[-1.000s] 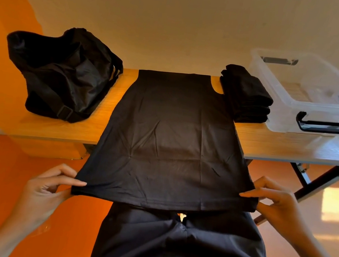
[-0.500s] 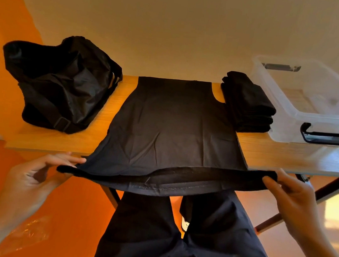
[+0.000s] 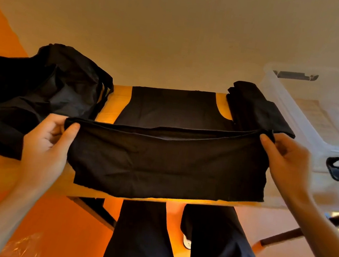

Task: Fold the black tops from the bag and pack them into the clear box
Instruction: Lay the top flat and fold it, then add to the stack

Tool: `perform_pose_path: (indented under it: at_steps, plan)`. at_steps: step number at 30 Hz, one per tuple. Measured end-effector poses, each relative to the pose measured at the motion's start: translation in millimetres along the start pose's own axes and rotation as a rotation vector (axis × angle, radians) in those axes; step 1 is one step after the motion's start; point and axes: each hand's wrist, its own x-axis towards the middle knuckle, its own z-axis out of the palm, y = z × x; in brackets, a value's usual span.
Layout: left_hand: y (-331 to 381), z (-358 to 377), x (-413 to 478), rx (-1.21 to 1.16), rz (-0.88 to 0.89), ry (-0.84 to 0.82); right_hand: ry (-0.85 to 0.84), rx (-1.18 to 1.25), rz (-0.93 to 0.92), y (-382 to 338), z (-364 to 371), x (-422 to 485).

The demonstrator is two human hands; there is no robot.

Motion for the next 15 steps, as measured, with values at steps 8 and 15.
perform_pose_path:
  at_steps: [8,15]
  plan:
    - [-25,36,61,0.167,-0.098,0.006,0.022,-0.243,0.062,4,29,53]
    - [-29,55,94,0.307,-0.2,-0.03,0.009,-0.748,-0.065,-6,49,81]
